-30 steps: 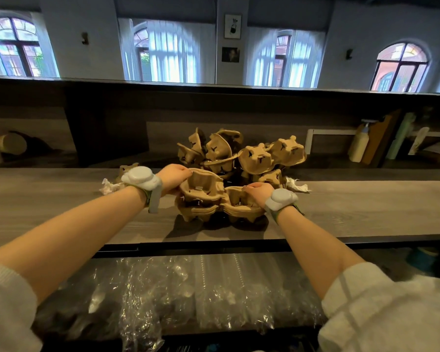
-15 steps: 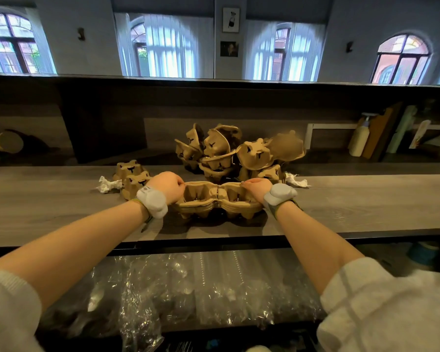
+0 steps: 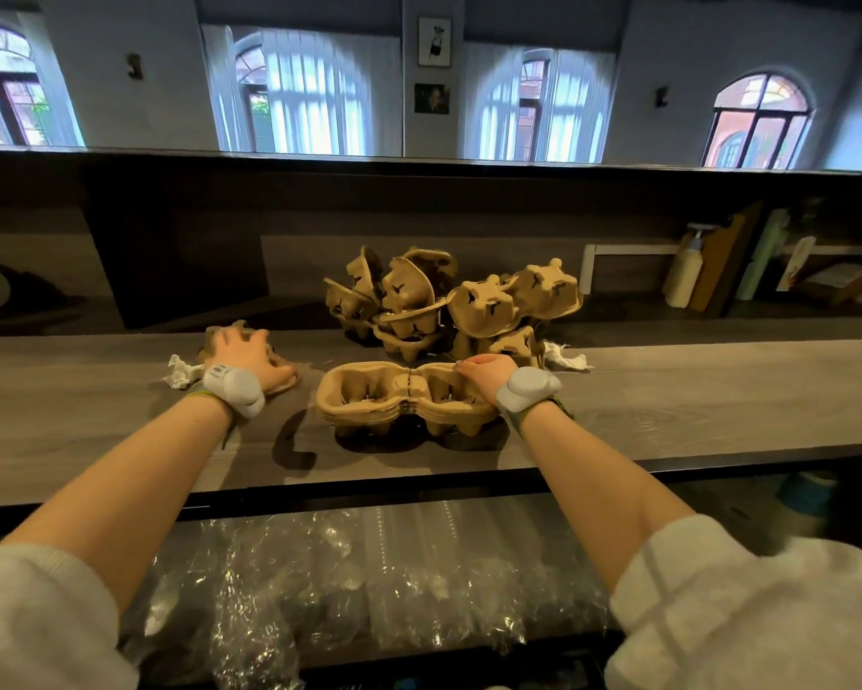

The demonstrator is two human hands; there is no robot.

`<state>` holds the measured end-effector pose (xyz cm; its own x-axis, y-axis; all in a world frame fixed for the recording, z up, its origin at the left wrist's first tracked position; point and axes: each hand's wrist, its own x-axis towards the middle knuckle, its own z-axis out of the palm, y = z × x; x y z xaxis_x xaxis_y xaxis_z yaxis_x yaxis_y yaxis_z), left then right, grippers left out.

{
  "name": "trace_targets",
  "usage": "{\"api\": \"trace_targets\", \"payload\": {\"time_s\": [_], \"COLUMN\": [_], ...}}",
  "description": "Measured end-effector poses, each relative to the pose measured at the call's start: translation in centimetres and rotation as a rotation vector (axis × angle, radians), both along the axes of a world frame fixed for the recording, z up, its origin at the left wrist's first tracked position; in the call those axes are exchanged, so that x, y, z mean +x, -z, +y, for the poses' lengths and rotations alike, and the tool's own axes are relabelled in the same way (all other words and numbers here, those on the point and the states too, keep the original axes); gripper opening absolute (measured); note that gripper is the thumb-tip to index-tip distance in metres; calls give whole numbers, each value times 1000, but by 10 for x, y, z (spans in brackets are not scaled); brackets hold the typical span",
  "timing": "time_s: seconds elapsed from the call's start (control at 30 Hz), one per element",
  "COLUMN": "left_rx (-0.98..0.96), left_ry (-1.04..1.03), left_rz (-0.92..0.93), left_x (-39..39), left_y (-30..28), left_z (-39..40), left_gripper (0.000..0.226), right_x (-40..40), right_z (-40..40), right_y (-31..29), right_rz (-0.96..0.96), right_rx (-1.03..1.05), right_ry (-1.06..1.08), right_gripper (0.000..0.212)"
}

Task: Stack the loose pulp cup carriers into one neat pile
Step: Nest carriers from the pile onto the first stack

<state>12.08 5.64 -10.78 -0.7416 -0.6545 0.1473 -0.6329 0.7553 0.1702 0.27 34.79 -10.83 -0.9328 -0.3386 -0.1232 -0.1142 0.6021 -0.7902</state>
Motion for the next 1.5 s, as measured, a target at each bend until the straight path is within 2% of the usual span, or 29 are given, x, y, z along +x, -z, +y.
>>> {"api": "trace_targets", "payload": {"time_s": [0.2, 0.37, 0.6, 0.73, 0.87, 1.0, 1.13, 1.4, 1.5], "left_rx": [96, 193, 274, 253, 198, 336, 282, 154, 173], "left_ry": [-145, 38, 204, 216, 198, 208, 221, 276, 303], "left_rz": [-20, 25, -31, -5, 180, 184, 248, 316, 324], "left_x": [1, -2, -21, -26, -27, -30, -34, -39, -38], "left_y": [11, 17, 2, 1, 1, -2, -6, -22, -20], "left_z": [-33, -31, 1, 12, 14, 17, 19, 26, 28], "left_gripper": [98, 90, 76, 66, 66, 76, 76, 62, 61], "right_x": [-3, -5, -6, -6, -7, -4, -4, -7, -8], "right_z": [-3, -9, -12, -12, -12, -11, -10, -9, -9], "right_y": [2, 3, 4, 4, 5, 4, 4, 5, 4], "right_rz": [4, 8, 14, 10, 39, 62, 73, 102, 121], "right_rx": [-34, -25, -10, -20, 20, 72, 65, 66, 100], "right_ry": [7, 6, 4, 1, -29, -47, -37, -35, -70], "right_gripper": [36, 36, 36, 35, 34, 35, 34, 35, 36]}}
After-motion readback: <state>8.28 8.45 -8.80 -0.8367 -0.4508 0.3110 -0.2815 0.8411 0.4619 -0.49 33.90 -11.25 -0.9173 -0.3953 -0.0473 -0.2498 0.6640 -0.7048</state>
